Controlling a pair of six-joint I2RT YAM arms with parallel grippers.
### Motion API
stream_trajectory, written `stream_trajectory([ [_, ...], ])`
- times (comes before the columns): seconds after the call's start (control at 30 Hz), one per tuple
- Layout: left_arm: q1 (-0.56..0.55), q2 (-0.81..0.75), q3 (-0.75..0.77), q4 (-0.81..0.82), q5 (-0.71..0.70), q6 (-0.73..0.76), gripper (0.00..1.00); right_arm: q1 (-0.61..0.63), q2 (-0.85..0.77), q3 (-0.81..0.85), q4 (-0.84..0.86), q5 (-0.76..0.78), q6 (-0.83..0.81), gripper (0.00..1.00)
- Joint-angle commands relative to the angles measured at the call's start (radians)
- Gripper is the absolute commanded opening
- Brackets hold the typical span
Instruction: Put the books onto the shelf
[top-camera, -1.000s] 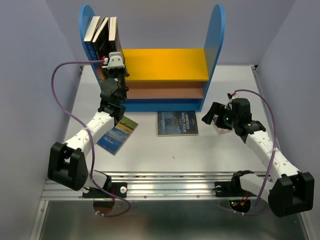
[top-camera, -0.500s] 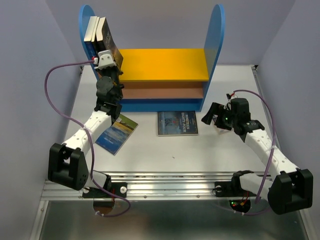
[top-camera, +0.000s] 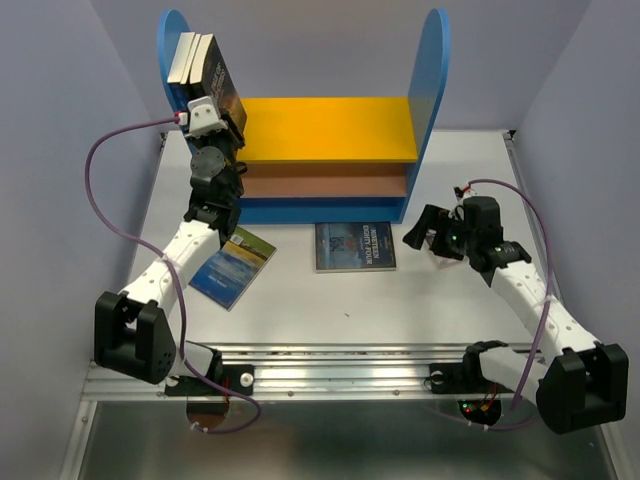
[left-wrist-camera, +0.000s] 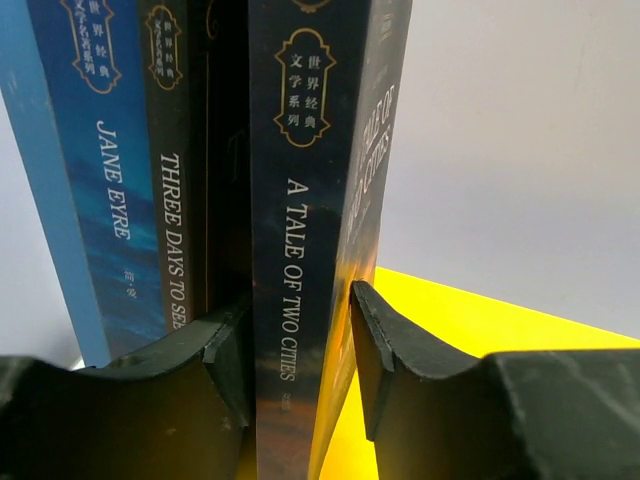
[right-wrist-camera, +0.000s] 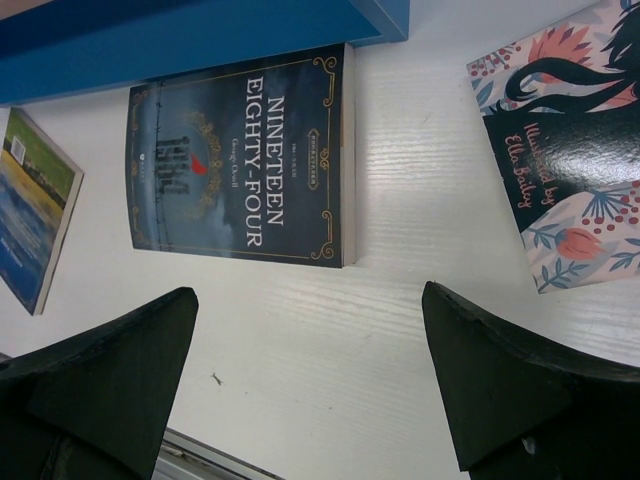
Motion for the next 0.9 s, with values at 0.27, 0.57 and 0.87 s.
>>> stream_trajectory([
  [0.27, 0.014, -0.091, 0.033, -0.058, -0.034, -0.080, 0.55, 0.009, -0.036, 0.000, 0.012, -0.025, -0.017, 1.00],
  [0.57, 0.011, -0.155, 0.018, -0.131, -0.028, -0.171, 0.56, 0.009, -0.021, -0.005, 0.013, -0.040, -0.034, 1.00],
  [0.87, 0.006, -0.218, 0.000, -0.191, -0.041, -0.207, 0.56, 0.009, -0.032, 0.000, 0.012, -0.069, -0.040, 1.00],
])
